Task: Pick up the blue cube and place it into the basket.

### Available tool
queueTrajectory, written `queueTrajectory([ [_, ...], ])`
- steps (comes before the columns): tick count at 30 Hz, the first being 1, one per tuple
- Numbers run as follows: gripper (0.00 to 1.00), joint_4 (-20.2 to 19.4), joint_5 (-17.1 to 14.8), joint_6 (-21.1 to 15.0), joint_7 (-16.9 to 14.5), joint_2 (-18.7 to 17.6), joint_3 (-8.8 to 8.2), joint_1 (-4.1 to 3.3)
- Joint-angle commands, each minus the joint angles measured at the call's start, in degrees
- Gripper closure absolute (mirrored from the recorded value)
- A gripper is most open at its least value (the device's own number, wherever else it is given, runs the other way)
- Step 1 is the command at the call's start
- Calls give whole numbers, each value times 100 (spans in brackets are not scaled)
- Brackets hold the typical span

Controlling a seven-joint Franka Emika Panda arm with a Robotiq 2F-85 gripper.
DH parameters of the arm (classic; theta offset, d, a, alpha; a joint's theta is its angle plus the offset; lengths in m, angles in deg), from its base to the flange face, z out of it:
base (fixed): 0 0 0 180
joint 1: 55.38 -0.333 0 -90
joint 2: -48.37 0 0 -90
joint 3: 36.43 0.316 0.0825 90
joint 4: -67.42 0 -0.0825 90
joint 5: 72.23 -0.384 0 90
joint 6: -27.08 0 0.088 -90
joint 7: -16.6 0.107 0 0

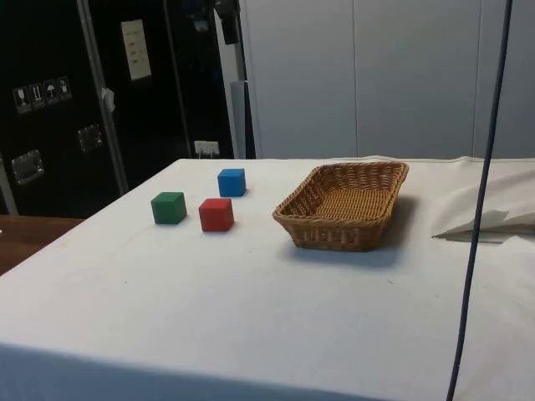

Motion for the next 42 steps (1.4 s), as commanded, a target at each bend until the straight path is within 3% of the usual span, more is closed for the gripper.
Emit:
queueTrajectory([
  [1, 0, -6, 0, -11, -6, 0, -6, 6],
  [10, 0, -138, 92, -355, -115, -17, -34, 6],
  [11, 0, -103, 52, -258, -115, -34, -29, 11],
  [26, 0, -384, 424, -1037, -206, -92, -63, 34],
  [27, 0, -378, 384, -934, -178, -57, -52, 29],
  [29, 0, -372, 441, -1134, -275, -166, -97, 46],
  [36, 0, -390, 361, -1175, -447, -189, -223, 69],
  [37, 0, -372, 413, -1152, -372, -195, -212, 34],
  [38, 0, -378, 350, -1180, -481, -206, -246, 63],
  [42, 0, -344, 315, -1272, -682, -327, -344, 57],
])
